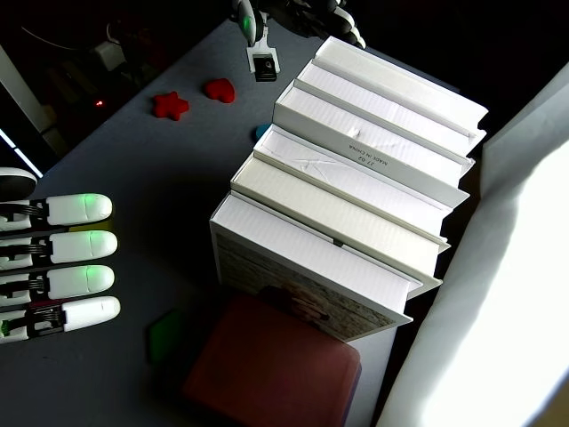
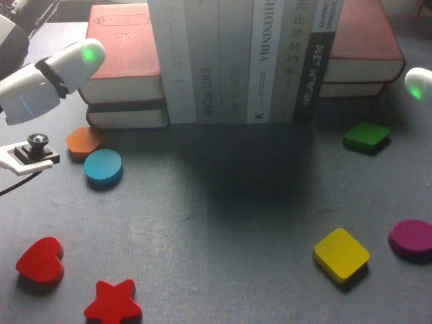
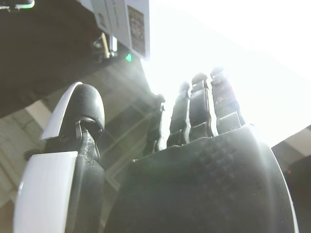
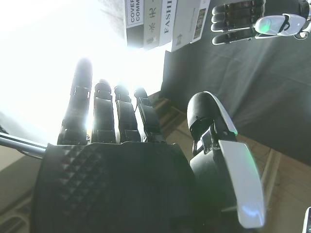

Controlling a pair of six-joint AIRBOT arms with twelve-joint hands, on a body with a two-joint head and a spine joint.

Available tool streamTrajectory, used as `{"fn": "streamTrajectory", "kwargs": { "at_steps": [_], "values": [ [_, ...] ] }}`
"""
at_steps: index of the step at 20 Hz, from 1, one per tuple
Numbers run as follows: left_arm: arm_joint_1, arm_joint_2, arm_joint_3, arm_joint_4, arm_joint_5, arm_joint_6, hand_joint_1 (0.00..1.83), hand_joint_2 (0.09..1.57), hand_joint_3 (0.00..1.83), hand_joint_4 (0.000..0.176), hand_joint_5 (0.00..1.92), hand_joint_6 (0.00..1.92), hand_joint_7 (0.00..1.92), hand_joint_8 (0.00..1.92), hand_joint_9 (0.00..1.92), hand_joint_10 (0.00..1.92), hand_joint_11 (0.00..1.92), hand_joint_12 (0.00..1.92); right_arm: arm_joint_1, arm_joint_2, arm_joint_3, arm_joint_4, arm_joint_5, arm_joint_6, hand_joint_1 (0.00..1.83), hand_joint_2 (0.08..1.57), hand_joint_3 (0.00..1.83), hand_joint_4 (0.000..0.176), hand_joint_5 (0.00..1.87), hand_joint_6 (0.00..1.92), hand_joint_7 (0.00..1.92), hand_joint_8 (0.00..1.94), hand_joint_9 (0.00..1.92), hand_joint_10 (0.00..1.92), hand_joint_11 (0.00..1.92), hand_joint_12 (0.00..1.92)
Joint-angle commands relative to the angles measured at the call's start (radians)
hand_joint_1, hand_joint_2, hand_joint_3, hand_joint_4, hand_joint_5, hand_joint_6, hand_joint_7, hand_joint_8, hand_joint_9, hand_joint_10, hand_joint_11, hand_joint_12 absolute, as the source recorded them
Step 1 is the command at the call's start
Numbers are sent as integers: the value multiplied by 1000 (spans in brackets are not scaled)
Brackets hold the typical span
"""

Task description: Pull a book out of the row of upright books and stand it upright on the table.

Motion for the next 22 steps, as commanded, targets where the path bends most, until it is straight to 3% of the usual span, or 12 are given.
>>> {"fn": "streamTrajectory", "kwargs": {
  "at_steps": [1,2,4,9,14,15,17,20,22],
  "values": [
    [-2,-2,-2,-17,-118,-8,314,1345,12,78,21,4,0,0,0,0,0,0,9,0,0,17,124,4,409,1345,18,0,0,0,0,0,0,0,0,0],
    [-2,-2,-3,-17,-118,-8,305,1348,12,87,17,1,0,0,0,0,0,0,9,0,-1,17,124,4,408,1345,16,0,0,0,0,0,0,0,0,0],
    [-1,-2,-5,-17,-115,-8,330,1346,6,69,19,3,0,0,0,0,0,0,7,0,-2,17,124,4,436,1338,7,0,0,0,0,0,0,0,0,0],
    [0,0,-6,-18,-108,-8,325,1349,3,84,19,1,0,0,0,0,0,0,7,7,-7,14,122,4,449,1336,2,0,0,0,0,0,0,0,0,0],
    [0,2,-6,-18,-97,-7,316,1347,1,83,19,2,0,0,0,0,0,0,44,23,0,-20,106,4,519,1335,0,0,0,0,0,0,0,0,0,0],
    [3,2,-6,-19,-93,-7,307,1349,1,88,14,0,0,0,0,0,0,0,60,24,4,-28,96,1,549,1341,1,0,0,0,0,0,0,0,0,0],
    [10,2,-5,-25,-88,-7,303,1353,2,79,19,2,0,0,0,0,0,0,110,24,11,-51,61,-14,559,1355,7,0,0,0,0,0,0,0,0,0],
    [18,2,-5,-33,-90,-7,304,1347,0,90,25,3,0,0,0,0,0,0,197,16,31,-95,-10,-27,506,1363,8,0,0,0,0,0,0,0,0,0],
    [28,2,-5,-40,-95,-7,295,1348,0,82,27,3,0,0,0,0,0,0,279,-2,53,-137,-88,-43,456,1340,0,0,0,0,0,0,0,0,0,0]
  ]
}}
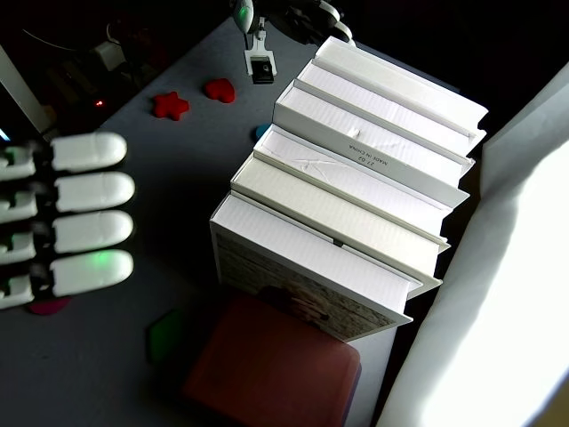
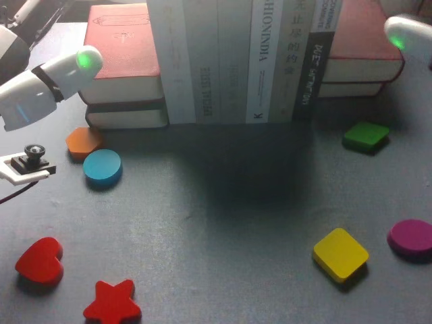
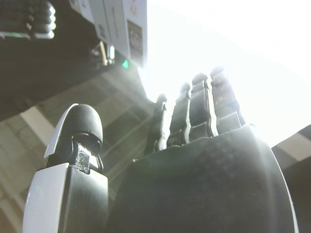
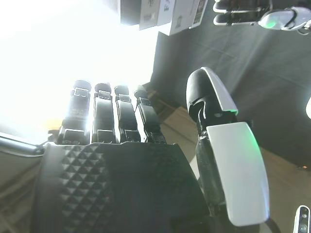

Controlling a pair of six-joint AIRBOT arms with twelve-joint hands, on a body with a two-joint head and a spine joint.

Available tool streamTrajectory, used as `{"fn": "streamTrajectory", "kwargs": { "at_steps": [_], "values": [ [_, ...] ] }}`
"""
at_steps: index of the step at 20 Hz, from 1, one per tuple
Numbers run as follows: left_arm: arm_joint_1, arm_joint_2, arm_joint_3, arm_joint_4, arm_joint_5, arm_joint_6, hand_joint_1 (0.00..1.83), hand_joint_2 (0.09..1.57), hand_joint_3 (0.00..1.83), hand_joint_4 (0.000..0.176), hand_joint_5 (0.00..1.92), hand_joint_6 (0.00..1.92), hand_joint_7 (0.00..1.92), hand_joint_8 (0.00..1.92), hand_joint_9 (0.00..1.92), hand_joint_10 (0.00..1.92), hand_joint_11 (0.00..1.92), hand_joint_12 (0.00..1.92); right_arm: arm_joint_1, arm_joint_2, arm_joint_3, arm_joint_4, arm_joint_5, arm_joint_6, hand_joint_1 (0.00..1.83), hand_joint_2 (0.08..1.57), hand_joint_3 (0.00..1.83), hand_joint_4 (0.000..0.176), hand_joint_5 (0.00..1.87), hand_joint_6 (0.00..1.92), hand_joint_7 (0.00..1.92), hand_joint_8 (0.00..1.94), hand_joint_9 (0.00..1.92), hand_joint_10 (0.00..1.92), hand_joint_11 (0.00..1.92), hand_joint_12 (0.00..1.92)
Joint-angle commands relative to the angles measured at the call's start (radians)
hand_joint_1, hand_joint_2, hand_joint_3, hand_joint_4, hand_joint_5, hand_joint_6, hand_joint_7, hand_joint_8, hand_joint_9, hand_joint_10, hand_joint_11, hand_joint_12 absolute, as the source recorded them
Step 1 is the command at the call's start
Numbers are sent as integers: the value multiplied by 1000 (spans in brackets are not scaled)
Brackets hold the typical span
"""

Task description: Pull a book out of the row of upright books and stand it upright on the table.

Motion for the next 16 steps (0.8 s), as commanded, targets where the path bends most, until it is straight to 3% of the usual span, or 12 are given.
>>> {"fn": "streamTrajectory", "kwargs": {
  "at_steps": [1,5,9,10,13,14,16],
  "values": [
    [-4,1,-3,-20,-124,-7,296,1347,0,85,28,3,0,0,0,0,0,0,27,-5,8,2,66,-3,440,1336,0,0,0,0,0,0,0,0,0,0],
    [-2,1,-3,-23,-126,-7,274,1343,0,97,21,0,0,0,0,0,0,0,96,-33,31,-47,-7,-7,371,1334,0,0,0,0,0,0,0,0,0,0],
    [4,1,-3,-29,-132,-7,278,1347,2,95,24,1,0,0,0,0,0,0,166,-64,52,-99,-80,-8,343,1316,0,0,34,13,0,0,0,0,0,0],
    [5,1,-3,-31,-132,-7,294,1345,0,92,30,3,0,0,0,0,0,0,183,-74,59,-114,-102,-8,327,1312,0,9,46,17,0,0,0,0,0,0],
    [5,0,-3,-31,-133,-7,299,1342,0,102,31,3,0,0,0,0,0,0,221,-97,72,-142,-153,-14,295,1325,1,0,105,36,0,0,0,0,0,0],
    [5,0,-3,-32,-133,-7,283,1343,0,91,32,3,0,0,0,0,0,0,237,-107,77,-152,-171,-17,258,1332,4,0,112,36,0,0,0,0,0,0],
    [5,0,-2,-32,-134,-7,305,1342,0,94,34,2,0,0,0,0,0,0,271,-126,88,-174,-212,-24,225,1335,4,1,141,43,0,0,0,0,0,0]
  ]
}}
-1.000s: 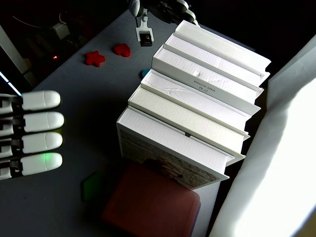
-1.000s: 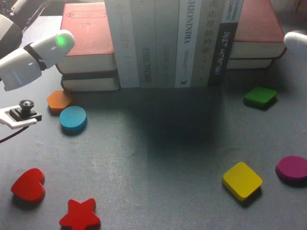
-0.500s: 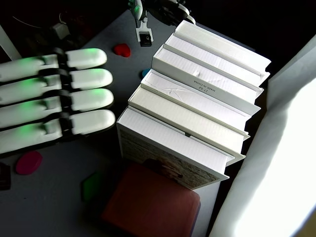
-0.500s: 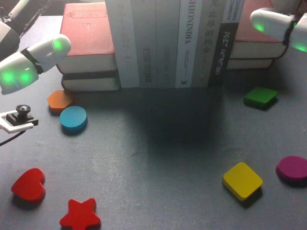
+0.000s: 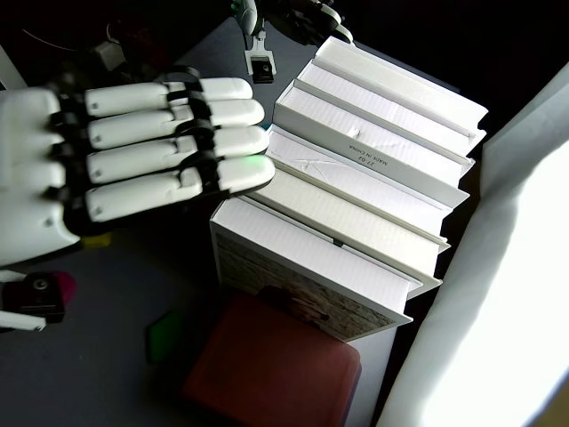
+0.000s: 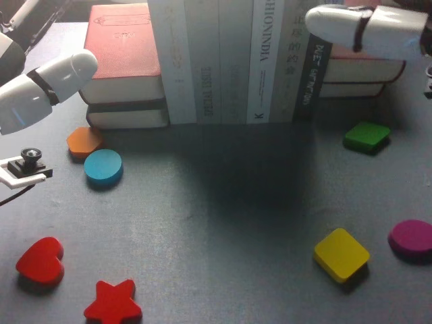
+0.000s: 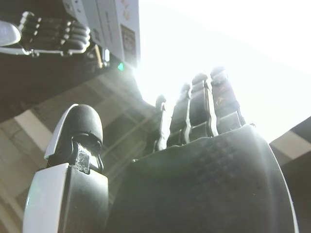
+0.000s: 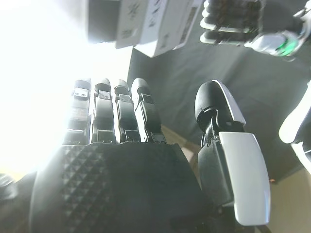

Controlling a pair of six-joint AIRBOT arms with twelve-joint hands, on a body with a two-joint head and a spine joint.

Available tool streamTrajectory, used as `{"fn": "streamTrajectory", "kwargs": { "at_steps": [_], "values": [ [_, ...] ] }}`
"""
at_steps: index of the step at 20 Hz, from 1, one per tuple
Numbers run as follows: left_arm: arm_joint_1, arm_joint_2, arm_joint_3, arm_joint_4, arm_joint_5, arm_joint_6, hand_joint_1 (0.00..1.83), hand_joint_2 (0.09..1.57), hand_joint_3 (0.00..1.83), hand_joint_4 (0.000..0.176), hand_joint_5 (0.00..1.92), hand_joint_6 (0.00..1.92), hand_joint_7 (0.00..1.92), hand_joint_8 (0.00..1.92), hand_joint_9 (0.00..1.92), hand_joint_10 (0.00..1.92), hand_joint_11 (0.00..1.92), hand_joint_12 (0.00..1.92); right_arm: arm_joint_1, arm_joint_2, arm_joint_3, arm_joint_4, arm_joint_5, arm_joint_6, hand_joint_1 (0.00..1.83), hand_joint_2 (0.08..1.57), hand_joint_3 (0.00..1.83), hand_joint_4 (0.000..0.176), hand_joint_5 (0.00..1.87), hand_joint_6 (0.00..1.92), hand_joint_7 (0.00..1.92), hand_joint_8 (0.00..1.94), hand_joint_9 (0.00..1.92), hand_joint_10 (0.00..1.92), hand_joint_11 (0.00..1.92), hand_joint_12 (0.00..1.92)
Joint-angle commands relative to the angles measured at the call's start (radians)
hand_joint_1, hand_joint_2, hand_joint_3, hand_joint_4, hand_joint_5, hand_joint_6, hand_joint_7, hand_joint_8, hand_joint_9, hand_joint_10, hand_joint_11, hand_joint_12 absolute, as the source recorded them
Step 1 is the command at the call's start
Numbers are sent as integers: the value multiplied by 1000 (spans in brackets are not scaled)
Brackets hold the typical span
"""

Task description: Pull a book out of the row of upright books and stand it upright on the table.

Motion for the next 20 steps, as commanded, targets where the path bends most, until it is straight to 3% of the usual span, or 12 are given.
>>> {"fn": "streamTrajectory", "kwargs": {
  "at_steps": [1,5,6,9,11,12,14,17,20],
  "values": [
    [-8,-1,-2,-18,-123,-7,307,1340,0,96,34,2,0,0,0,0,0,0,28,-7,6,14,86,-3,174,1348,9,0,137,38,0,0,0,0,0,0],
    [-8,-2,-1,-18,-123,-7,288,1338,0,97,32,0,0,0,0,0,0,0,83,-35,13,-2,2,-59,230,1319,0,0,231,63,0,0,0,0,0,0],
    [-8,-2,-1,-18,-123,-7,279,1344,1,90,25,0,0,0,0,0,0,0,90,-39,14,-2,-16,-76,212,1318,0,0,251,64,0,0,0,0,0,0],
    [-8,-2,-1,-18,-124,-7,294,1340,0,86,30,2,0,0,0,0,0,0,101,-50,22,-2,-46,-88,253,1312,0,0,485,139,0,0,0,0,0,0],
    [-8,-2,0,-18,-124,-7,287,1339,0,94,21,0,0,0,0,0,0,0,101,-53,25,-2,-52,-90,281,1317,0,0,616,186,24,10,0,0,0,0],
    [-8,-2,0,-18,-125,-7,296,1342,0,96,18,0,0,0,0,0,0,0,101,-53,24,-2,-52,-91,271,1323,0,0,632,191,37,13,0,0,0,0],
    [-6,-2,-1,-21,-128,-8,308,1343,0,82,28,3,0,0,0,0,0,0,101,-53,22,-4,-51,-91,202,1342,7,0,609,182,23,4,0,0,0,0],
    [-3,-2,-1,-24,-132,-8,269,1334,0,106,16,1,0,0,0,0,0,0,101,-53,21,-5,-51,-92,150,1357,9,0,596,175,22,1,0,0,0,0],
    [-3,-2,-1,-25,-133,-9,273,1339,1,98,20,2,0,0,0,0,0,0,101,-53,20,-5,-50,-93,211,1364,5,0,682,213,69,16,0,0,0,0]
  ]
}}
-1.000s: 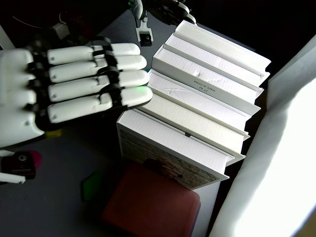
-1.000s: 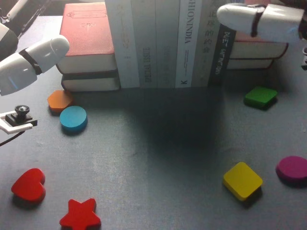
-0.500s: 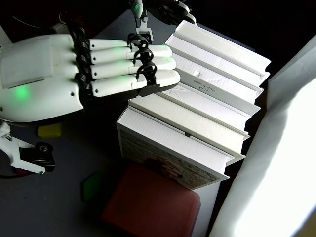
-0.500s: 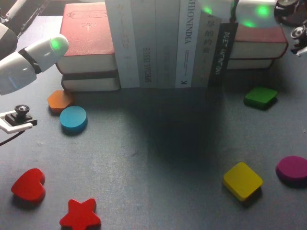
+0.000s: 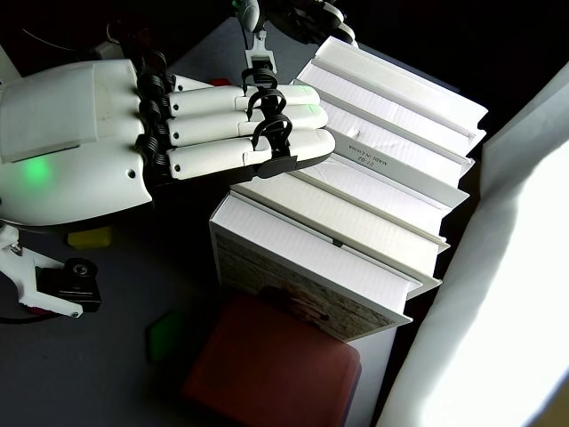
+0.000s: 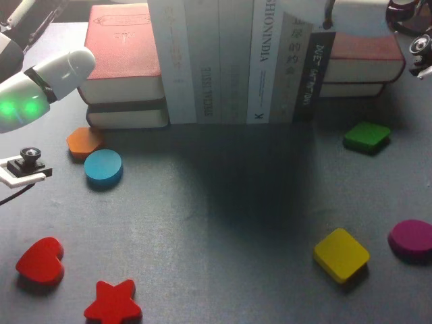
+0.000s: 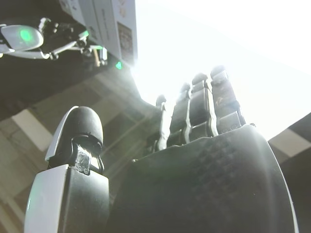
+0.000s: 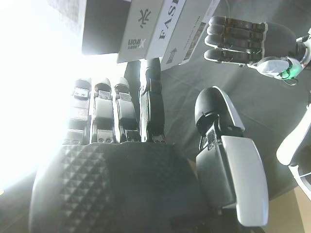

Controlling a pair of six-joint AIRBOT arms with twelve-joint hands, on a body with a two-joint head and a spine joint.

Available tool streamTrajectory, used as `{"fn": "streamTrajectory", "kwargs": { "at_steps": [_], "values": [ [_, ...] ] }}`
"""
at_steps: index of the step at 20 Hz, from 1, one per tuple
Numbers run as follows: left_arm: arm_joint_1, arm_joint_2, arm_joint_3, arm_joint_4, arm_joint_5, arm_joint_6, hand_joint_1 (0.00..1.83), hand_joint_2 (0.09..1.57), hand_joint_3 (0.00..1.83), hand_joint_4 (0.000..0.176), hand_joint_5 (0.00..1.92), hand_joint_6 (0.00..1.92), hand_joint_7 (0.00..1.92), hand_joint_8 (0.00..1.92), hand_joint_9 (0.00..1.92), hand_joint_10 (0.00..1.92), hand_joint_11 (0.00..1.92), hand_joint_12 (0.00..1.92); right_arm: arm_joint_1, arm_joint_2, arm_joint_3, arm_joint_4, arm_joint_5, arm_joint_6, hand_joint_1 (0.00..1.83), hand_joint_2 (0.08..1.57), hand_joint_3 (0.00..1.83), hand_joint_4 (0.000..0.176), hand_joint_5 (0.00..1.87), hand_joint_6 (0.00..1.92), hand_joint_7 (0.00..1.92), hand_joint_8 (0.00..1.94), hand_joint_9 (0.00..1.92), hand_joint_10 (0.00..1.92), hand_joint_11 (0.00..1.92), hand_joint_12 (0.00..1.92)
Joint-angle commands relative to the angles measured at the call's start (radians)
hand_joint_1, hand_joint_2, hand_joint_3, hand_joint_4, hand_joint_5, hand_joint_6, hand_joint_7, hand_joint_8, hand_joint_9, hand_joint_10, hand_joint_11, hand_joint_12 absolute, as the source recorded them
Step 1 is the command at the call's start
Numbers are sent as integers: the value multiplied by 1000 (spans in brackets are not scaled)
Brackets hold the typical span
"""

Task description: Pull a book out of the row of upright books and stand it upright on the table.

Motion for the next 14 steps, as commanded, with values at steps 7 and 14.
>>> {"fn": "streamTrajectory", "kwargs": {
  "at_steps": [7,14],
  "values": [
    [7,-1,-6,-26,-141,-9,268,1343,2,105,20,3,0,0,0,0,0,0,-7,25,-68,-11,151,-7,276,1354,2,0,725,420,154,10,0,0,0,0],
    [13,0,-9,-33,-146,-9,303,1338,0,97,26,4,0,0,0,0,0,0,-90,70,-118,-20,282,31,298,1397,6,0,772,373,169,2,0,0,0,0]
  ]
}}
